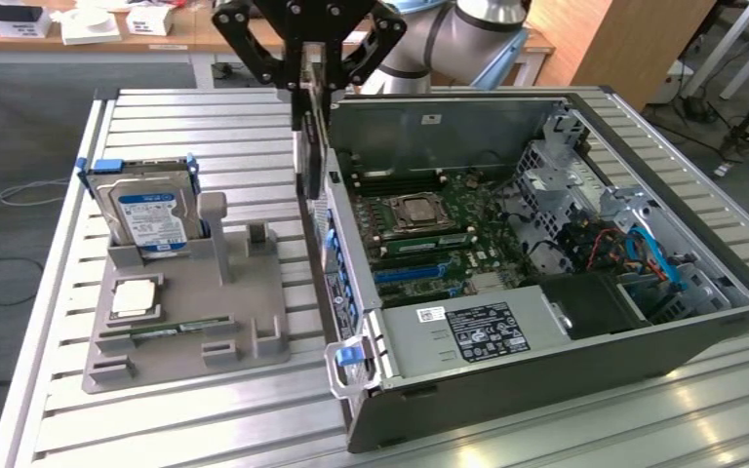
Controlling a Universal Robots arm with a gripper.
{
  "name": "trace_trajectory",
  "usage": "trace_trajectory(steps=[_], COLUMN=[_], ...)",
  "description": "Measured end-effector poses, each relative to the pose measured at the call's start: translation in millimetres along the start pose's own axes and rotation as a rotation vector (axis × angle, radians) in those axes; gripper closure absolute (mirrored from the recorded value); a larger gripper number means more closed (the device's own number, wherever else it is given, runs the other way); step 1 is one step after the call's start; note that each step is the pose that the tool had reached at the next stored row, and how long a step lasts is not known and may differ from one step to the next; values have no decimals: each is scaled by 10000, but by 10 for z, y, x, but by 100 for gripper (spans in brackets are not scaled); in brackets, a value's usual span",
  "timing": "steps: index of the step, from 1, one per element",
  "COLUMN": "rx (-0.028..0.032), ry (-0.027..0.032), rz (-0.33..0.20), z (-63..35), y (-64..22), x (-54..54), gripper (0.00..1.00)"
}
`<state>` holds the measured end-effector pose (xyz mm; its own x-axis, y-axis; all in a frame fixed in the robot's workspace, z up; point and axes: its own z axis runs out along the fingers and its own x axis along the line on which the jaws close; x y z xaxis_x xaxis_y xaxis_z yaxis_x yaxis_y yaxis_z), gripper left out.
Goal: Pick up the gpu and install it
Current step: 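Pick up the gpu and move the gpu toward the slot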
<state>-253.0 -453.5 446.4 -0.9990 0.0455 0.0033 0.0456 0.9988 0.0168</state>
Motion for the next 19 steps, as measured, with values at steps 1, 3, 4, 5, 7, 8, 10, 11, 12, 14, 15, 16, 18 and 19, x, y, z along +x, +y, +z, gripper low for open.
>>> trace_trajectory(steps=[1,3,4,5,7,8,10,11,12,14,15,16,18,19], rx=[-5,-14,-17,-19,-26,-29,-35,-37,-41,-47,-51,-54,-59,-62], ry=[0,0,0,1,1,1,1,2,2,3,2,2,3,3], rz=[1,2,0,-3,-3,-6,-10,-11,-13,-20,-22,-23,-32,-34], z=[0,0,0,0,0,0,0,-1,-1,-1,0,0,-1,-1], y=[3,7,9,11,15,17,21,24,26,30,32,34,38,40], x=[-48,-138,-183,-227,-320,-366,-456,-500,-545,-639,-681,-729,-819,-863], gripper=[73,73,73,73,73,73,73,73,73,73,73,73,73,73])
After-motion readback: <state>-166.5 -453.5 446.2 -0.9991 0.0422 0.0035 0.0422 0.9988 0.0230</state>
